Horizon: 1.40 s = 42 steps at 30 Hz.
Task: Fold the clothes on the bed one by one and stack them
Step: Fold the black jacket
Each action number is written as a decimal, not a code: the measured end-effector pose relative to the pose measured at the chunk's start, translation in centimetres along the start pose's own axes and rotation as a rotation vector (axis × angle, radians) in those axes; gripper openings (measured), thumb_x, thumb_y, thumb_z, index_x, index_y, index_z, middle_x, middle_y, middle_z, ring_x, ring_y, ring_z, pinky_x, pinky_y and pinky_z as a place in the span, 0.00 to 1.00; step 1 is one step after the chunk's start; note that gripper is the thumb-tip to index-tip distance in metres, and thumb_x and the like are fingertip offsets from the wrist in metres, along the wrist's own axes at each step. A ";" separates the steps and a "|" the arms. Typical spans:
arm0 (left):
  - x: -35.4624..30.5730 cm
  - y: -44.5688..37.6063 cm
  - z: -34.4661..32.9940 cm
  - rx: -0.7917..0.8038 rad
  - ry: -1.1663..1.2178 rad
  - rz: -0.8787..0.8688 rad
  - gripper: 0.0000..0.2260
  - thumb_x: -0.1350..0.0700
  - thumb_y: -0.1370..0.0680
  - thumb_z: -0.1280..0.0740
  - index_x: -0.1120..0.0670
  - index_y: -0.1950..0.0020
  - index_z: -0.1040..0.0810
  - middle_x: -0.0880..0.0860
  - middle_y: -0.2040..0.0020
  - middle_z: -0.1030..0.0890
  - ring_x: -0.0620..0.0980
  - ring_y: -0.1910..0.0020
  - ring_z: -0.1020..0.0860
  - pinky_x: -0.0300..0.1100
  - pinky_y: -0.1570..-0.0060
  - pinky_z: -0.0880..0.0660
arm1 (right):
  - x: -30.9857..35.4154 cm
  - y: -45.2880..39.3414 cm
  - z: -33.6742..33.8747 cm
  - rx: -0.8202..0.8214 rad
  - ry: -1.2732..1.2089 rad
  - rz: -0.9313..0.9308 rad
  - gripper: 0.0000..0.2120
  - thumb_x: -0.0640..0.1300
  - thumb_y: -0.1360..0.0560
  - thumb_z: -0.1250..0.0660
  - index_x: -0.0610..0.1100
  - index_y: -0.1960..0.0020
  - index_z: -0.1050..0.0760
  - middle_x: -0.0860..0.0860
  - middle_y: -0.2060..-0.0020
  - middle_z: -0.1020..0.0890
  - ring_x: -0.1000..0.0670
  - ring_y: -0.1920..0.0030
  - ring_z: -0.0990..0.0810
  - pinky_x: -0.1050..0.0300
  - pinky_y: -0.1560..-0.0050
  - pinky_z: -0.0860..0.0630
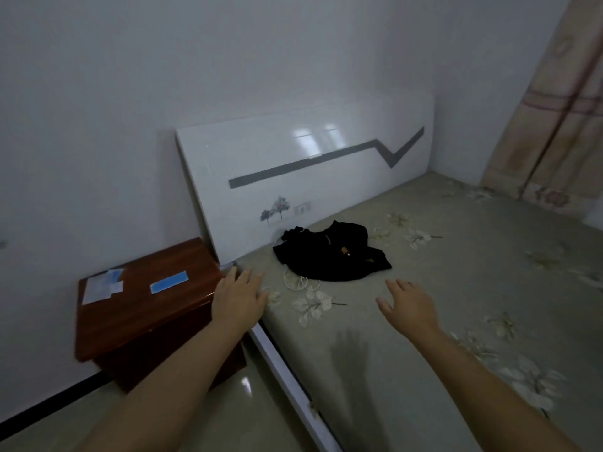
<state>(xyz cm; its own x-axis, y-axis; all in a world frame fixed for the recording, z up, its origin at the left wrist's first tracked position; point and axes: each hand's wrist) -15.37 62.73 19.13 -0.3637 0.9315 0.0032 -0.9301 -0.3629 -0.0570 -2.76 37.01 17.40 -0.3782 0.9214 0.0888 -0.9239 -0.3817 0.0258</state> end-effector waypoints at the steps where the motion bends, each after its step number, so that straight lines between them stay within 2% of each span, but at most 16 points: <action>1: 0.1 -3.0 -0.6 0.020 -0.001 -0.020 0.30 0.41 0.24 0.61 0.51 0.26 0.44 0.52 0.26 0.41 0.54 0.27 0.44 0.44 0.31 0.44 | 0.0 -2.6 -0.6 0.034 -0.024 -0.024 0.26 0.55 0.21 0.48 0.46 0.26 0.44 0.48 0.28 0.38 0.48 0.29 0.39 0.54 0.32 0.39; 6: 0.6 -15.7 -4.2 0.125 -0.053 -0.132 0.41 0.41 0.34 0.72 0.53 0.25 0.47 0.55 0.26 0.41 0.54 0.27 0.43 0.46 0.28 0.49 | -0.3 -12.0 -3.1 0.152 -0.105 -0.144 0.27 0.55 0.21 0.48 0.46 0.26 0.47 0.47 0.27 0.40 0.47 0.28 0.41 0.53 0.31 0.40; 10: 0.5 -26.1 -7.8 0.136 0.008 -0.252 0.35 0.41 0.26 0.67 0.57 0.27 0.41 0.60 0.29 0.34 0.61 0.30 0.37 0.54 0.30 0.44 | 0.0 -19.5 -6.3 0.207 -0.130 -0.233 0.27 0.56 0.21 0.48 0.46 0.26 0.47 0.46 0.27 0.40 0.47 0.28 0.42 0.51 0.30 0.41; 13: -0.6 -33.0 -10.5 0.232 0.045 -0.327 0.25 0.46 0.21 0.53 0.57 0.29 0.35 0.60 0.30 0.33 0.62 0.31 0.36 0.55 0.32 0.42 | 0.7 -24.6 -9.3 0.240 -0.156 -0.324 0.27 0.55 0.20 0.49 0.45 0.26 0.47 0.46 0.27 0.40 0.46 0.28 0.42 0.52 0.31 0.41; 14: -0.9 -35.4 -11.8 0.192 0.051 -0.397 0.23 0.48 0.21 0.49 0.58 0.32 0.30 0.62 0.34 0.29 0.64 0.34 0.32 0.57 0.36 0.36 | 1.1 -26.2 -10.4 0.241 -0.172 -0.363 0.26 0.55 0.20 0.49 0.45 0.26 0.47 0.47 0.28 0.39 0.47 0.28 0.42 0.52 0.31 0.41; 16: -1.6 -40.3 -14.5 0.284 0.029 -0.486 0.22 0.48 0.26 0.46 0.60 0.45 0.20 0.63 0.48 0.19 0.67 0.49 0.22 0.59 0.55 0.24 | 2.1 -29.3 -13.1 0.259 -0.206 -0.448 0.26 0.54 0.20 0.49 0.45 0.26 0.46 0.47 0.28 0.38 0.47 0.29 0.41 0.53 0.32 0.41; 18: -2.1 -45.4 -18.0 0.377 0.034 -0.553 0.22 0.48 0.28 0.45 0.59 0.49 0.18 0.62 0.52 0.18 0.67 0.53 0.20 0.58 0.63 0.22 | 3.4 -32.0 -16.0 0.297 -0.233 -0.563 0.26 0.55 0.21 0.49 0.46 0.26 0.47 0.47 0.28 0.38 0.47 0.28 0.42 0.51 0.32 0.41; 20: -3.4 -49.0 -20.8 0.424 0.053 -0.605 0.21 0.48 0.25 0.44 0.57 0.40 0.22 0.61 0.42 0.21 0.67 0.42 0.25 0.59 0.51 0.25 | 4.8 -34.8 -19.3 0.347 -0.272 -0.695 0.28 0.57 0.21 0.50 0.47 0.25 0.50 0.46 0.26 0.44 0.45 0.27 0.46 0.48 0.30 0.43; 22: -4.2 -52.1 -24.2 0.451 0.077 -0.660 0.23 0.47 0.22 0.47 0.54 0.31 0.32 0.59 0.31 0.32 0.63 0.30 0.38 0.57 0.36 0.35 | 6.0 -37.9 -22.2 0.371 -0.339 -0.851 0.30 0.60 0.22 0.51 0.50 0.25 0.55 0.44 0.25 0.50 0.43 0.26 0.49 0.46 0.29 0.46; 25: -5.2 -55.3 -29.2 0.439 0.075 -0.746 0.24 0.46 0.23 0.48 0.54 0.29 0.34 0.58 0.29 0.34 0.63 0.29 0.40 0.56 0.35 0.37 | 6.6 -42.0 -25.8 0.348 -0.448 -1.086 0.33 0.65 0.24 0.49 0.55 0.25 0.59 0.38 0.27 0.50 0.40 0.28 0.44 0.46 0.32 0.42; 27: -6.1 -56.8 -31.3 0.448 0.105 -0.787 0.25 0.44 0.24 0.49 0.55 0.32 0.31 0.60 0.31 0.31 0.64 0.31 0.36 0.58 0.40 0.32 | 6.1 -43.8 -27.8 0.283 -0.527 -1.217 0.34 0.64 0.25 0.46 0.56 0.26 0.57 0.36 0.33 0.39 0.40 0.36 0.33 0.50 0.38 0.33; 29: -6.5 -57.6 -32.6 0.488 0.105 -0.794 0.24 0.44 0.21 0.49 0.53 0.28 0.37 0.58 0.27 0.38 0.61 0.29 0.39 0.55 0.38 0.33 | 5.6 -44.2 -29.1 0.165 -0.693 -1.267 0.31 0.57 0.23 0.42 0.53 0.25 0.52 0.39 0.41 0.30 0.44 0.48 0.26 0.56 0.49 0.28; 31: -6.9 -58.0 -33.4 0.509 0.117 -0.811 0.24 0.46 0.20 0.45 0.51 0.26 0.43 0.56 0.25 0.44 0.58 0.28 0.41 0.53 0.38 0.34 | 5.2 -43.3 -29.4 0.079 -0.799 -1.238 0.26 0.48 0.22 0.40 0.45 0.27 0.42 0.41 0.42 0.25 0.45 0.47 0.24 0.60 0.49 0.29; 35: -9.9 -57.8 -33.2 0.422 0.100 -0.983 0.22 0.49 0.23 0.37 0.55 0.30 0.33 0.61 0.30 0.33 0.65 0.32 0.36 0.62 0.42 0.33 | 3.5 -37.3 -28.4 0.024 -0.745 -1.265 0.20 0.41 0.23 0.38 0.39 0.32 0.33 0.40 0.43 0.22 0.44 0.44 0.23 0.63 0.46 0.32; 40: -17.7 -55.3 -32.6 0.347 0.103 -1.191 0.23 0.45 0.23 0.43 0.55 0.31 0.32 0.61 0.31 0.31 0.67 0.32 0.36 0.62 0.40 0.34 | 0.0 -26.8 -26.8 0.073 -0.627 -1.401 0.20 0.37 0.25 0.36 0.38 0.33 0.32 0.38 0.44 0.21 0.41 0.46 0.23 0.58 0.47 0.31; 42: -20.9 -53.5 -32.8 0.387 0.076 -1.223 0.24 0.45 0.21 0.46 0.54 0.27 0.38 0.59 0.27 0.38 0.62 0.28 0.43 0.57 0.34 0.40 | -1.5 -22.9 -26.5 0.188 -0.568 -1.436 0.21 0.38 0.24 0.37 0.38 0.32 0.33 0.38 0.46 0.22 0.41 0.48 0.23 0.57 0.51 0.31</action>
<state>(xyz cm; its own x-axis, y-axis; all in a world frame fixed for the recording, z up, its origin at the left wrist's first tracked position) 43.74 63.44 -10.68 0.7250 0.6562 -0.2092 -0.6142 0.7534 0.2347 17.40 46.26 -9.73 0.8965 0.3776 0.2316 -0.4417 0.7217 0.5330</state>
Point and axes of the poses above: each hand's wrist, its own y-axis away from the middle knuckle, its own z-axis out of the back of the hand, x = y × z
